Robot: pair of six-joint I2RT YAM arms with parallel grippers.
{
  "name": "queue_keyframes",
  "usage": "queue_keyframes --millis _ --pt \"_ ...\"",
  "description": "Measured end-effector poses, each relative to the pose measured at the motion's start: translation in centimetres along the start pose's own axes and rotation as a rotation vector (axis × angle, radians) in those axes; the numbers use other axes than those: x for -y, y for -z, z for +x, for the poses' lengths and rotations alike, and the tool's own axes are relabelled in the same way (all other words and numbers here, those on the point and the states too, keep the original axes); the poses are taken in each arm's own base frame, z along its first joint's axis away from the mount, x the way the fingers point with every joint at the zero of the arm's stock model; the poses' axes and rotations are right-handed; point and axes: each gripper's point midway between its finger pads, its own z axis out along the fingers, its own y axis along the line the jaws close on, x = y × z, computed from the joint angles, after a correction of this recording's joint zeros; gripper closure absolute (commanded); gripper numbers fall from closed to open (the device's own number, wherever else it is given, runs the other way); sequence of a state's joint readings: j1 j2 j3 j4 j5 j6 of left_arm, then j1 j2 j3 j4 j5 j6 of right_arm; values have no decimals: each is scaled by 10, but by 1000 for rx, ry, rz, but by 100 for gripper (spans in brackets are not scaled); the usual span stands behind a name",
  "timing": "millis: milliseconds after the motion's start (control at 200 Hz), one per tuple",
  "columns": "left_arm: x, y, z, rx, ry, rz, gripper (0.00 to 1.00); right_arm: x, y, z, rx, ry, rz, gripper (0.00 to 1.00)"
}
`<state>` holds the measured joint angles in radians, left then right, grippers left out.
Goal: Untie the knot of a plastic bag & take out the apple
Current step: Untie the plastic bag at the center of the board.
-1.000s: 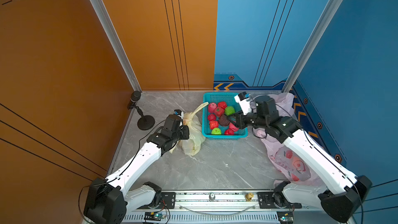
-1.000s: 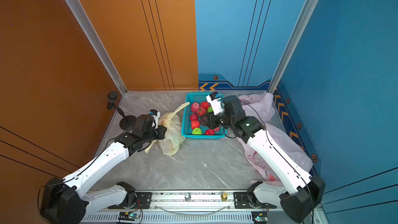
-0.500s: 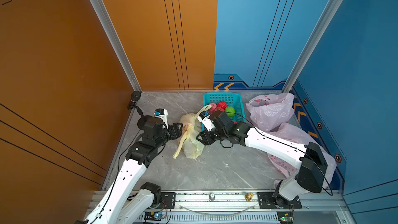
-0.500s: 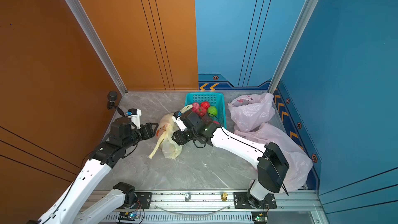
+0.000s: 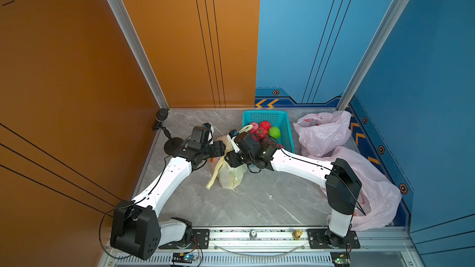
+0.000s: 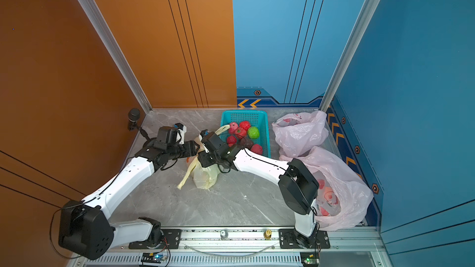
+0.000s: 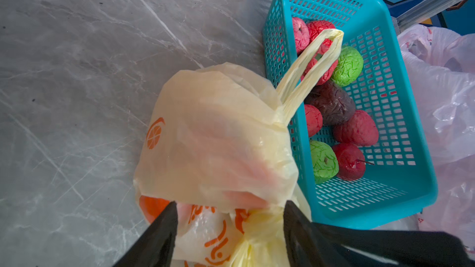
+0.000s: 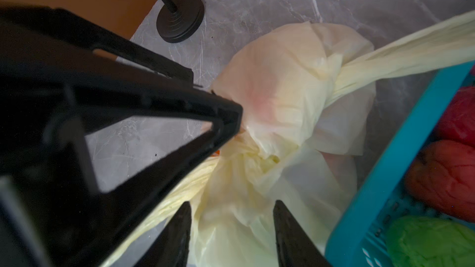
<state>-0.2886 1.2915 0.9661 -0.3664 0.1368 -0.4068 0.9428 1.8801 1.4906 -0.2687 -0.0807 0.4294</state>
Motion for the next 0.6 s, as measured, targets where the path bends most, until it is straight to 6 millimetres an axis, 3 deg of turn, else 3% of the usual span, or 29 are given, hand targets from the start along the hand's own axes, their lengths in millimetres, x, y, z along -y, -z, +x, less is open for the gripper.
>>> queue_keyframes --millis 75,240,335,431,596 --pt "3 -3 -2 -3 -18 12 57 0 -7 -1 -5 -11 2 70" --pt "6 -17 3 -46 -15 34 68 1 -12 3 -19 -14 7 83" --pt "5 -28 10 -80 1 44 78 2 -12 5 -24 8 9 95" --pt "6 -34 14 -99 13 56 100 3 -12 6 -32 29 12 100" --pt "3 -37 14 -98 -3 46 100 3 -13 15 -52 80 -4 100"
